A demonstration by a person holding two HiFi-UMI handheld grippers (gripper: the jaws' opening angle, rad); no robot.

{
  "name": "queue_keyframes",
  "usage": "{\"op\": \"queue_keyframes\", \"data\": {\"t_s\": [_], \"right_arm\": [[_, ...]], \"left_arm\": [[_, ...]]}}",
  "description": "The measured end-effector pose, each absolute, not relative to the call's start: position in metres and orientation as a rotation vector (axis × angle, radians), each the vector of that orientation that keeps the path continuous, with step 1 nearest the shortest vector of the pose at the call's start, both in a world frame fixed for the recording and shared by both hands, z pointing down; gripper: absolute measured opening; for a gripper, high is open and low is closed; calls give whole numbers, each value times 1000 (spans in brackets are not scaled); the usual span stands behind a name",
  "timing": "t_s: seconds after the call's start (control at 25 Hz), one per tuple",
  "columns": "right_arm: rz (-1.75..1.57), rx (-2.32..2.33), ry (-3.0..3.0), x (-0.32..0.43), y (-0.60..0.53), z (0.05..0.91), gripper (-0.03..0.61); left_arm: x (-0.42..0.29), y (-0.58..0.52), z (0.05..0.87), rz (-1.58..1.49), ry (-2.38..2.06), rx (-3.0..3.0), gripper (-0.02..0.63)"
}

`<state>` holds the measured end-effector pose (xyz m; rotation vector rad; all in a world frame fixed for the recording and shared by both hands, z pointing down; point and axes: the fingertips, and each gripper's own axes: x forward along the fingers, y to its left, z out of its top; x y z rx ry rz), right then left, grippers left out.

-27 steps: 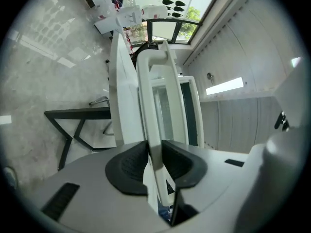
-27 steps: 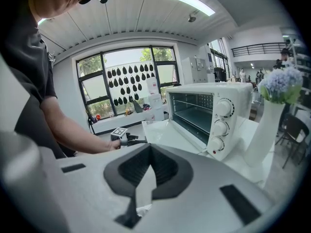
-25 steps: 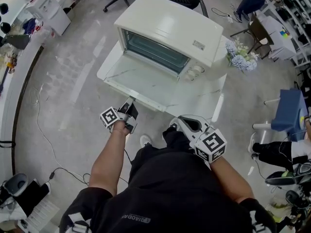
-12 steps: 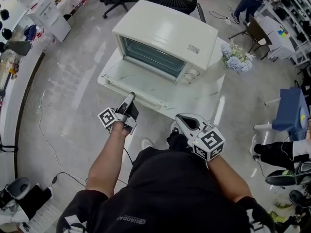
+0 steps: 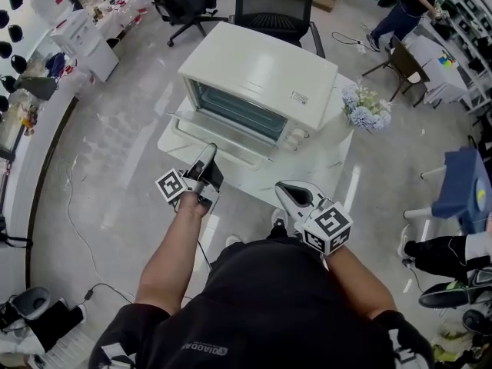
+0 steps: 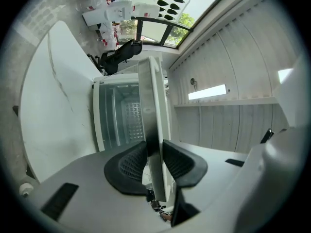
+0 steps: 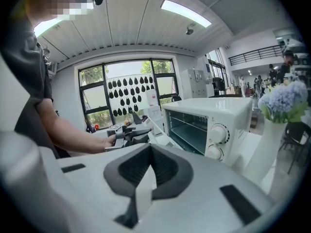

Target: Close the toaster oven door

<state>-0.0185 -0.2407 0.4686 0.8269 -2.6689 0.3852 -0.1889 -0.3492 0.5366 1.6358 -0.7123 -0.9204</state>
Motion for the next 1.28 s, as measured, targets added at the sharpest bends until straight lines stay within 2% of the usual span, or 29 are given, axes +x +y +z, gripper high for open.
{"op": "queue_keyframes", "data": {"t_s": [1.28], "right_arm": [[379,950,-2712,38,-281,460,2]], "left_arm": [[-157,-430,491,-971,-702,1637,101]]}}
